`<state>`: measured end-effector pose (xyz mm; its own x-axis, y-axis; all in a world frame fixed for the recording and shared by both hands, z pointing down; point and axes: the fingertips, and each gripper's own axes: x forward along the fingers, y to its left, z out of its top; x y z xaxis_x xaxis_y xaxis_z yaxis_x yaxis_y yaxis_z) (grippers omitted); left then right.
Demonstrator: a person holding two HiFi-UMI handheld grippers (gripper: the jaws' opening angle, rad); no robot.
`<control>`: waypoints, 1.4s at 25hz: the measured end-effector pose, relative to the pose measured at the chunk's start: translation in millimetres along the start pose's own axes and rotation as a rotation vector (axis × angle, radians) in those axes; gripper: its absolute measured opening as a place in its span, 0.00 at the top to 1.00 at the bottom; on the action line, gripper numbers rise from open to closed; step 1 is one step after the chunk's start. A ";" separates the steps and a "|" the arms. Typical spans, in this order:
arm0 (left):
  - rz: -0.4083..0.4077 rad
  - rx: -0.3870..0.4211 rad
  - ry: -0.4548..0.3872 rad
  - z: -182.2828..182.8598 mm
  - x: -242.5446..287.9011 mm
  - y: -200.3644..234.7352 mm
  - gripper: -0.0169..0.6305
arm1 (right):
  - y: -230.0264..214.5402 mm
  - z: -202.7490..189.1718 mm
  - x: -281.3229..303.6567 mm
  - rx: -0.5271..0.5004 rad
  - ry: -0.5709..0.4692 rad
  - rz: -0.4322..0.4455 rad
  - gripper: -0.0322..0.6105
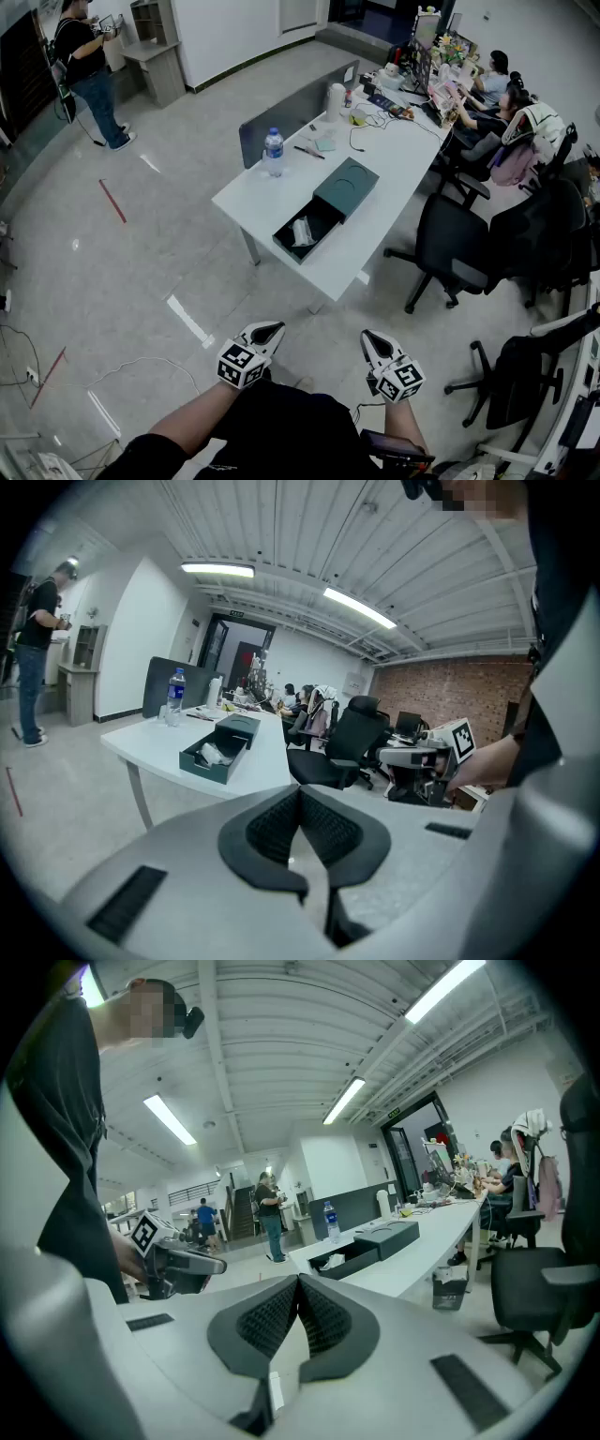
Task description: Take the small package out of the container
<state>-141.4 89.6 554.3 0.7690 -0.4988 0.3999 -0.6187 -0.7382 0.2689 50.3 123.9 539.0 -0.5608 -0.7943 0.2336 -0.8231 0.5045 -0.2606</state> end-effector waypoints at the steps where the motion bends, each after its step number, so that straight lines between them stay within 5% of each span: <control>1: 0.004 -0.005 0.000 -3.2 -0.2 -9.6 0.96 | 0.2 -2.3 -7.0 0.000 0.003 0.008 0.91; 12: 0.084 -0.022 -0.015 -26.8 -12.0 -65.0 0.96 | 3.4 -14.7 -46.1 -0.024 -0.003 0.093 0.91; 35: 0.081 0.012 0.016 -22.9 -3.0 -99.1 0.96 | -15.1 -20.8 -78.9 0.037 -0.051 0.064 0.91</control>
<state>-86.1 174.7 546.5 0.7138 -0.5501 0.4335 -0.6766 -0.7014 0.2242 105.2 186.0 543.9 -0.6057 -0.7779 0.1673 -0.7817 0.5424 -0.3079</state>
